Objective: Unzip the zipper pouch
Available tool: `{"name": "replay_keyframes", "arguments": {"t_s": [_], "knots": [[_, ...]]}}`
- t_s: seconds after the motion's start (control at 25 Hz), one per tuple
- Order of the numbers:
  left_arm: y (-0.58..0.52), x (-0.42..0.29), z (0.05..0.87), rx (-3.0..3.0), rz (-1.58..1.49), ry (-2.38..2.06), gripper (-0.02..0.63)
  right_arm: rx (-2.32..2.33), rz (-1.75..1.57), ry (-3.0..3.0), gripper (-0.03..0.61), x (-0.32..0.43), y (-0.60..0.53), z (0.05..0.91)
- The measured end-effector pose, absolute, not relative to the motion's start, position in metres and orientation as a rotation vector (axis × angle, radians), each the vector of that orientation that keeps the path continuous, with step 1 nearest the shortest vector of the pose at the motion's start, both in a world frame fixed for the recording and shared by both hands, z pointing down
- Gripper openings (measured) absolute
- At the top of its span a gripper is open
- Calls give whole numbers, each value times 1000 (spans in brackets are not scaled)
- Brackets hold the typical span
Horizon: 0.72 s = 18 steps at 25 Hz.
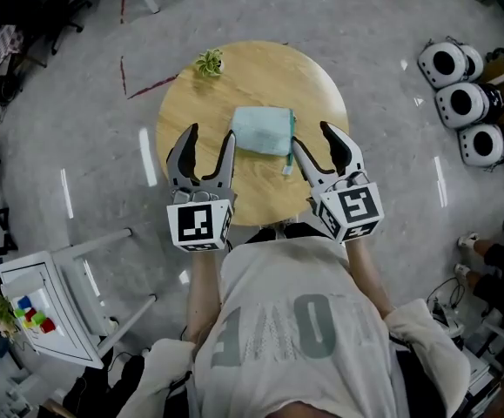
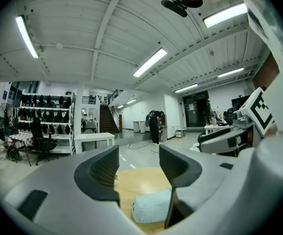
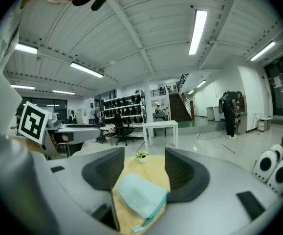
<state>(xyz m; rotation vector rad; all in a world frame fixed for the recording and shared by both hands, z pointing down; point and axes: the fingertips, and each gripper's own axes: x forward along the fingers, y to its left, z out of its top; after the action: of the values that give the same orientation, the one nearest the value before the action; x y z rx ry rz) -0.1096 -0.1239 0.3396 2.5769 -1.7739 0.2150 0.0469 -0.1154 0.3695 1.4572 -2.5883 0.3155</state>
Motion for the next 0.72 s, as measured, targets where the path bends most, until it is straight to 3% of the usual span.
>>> {"name": "replay_keyframes", "arguments": {"t_s": [0.08,0.2,0.44,0.72], "knots": [[-127,-107,347,2585,235,-1743,283,1435,377,-2574,280,48,-116,381],[-133,-104,368,2613,357,-1682,330,1406,427,-2535,305,50,-112,401],[-150,-94,412,2745,669,-1466,336,1329,488,-2435,307,52,-99,451],[-169,-79,492,2852,1154,-915,336,1272,670,-2375,307,42,-82,500]]}}
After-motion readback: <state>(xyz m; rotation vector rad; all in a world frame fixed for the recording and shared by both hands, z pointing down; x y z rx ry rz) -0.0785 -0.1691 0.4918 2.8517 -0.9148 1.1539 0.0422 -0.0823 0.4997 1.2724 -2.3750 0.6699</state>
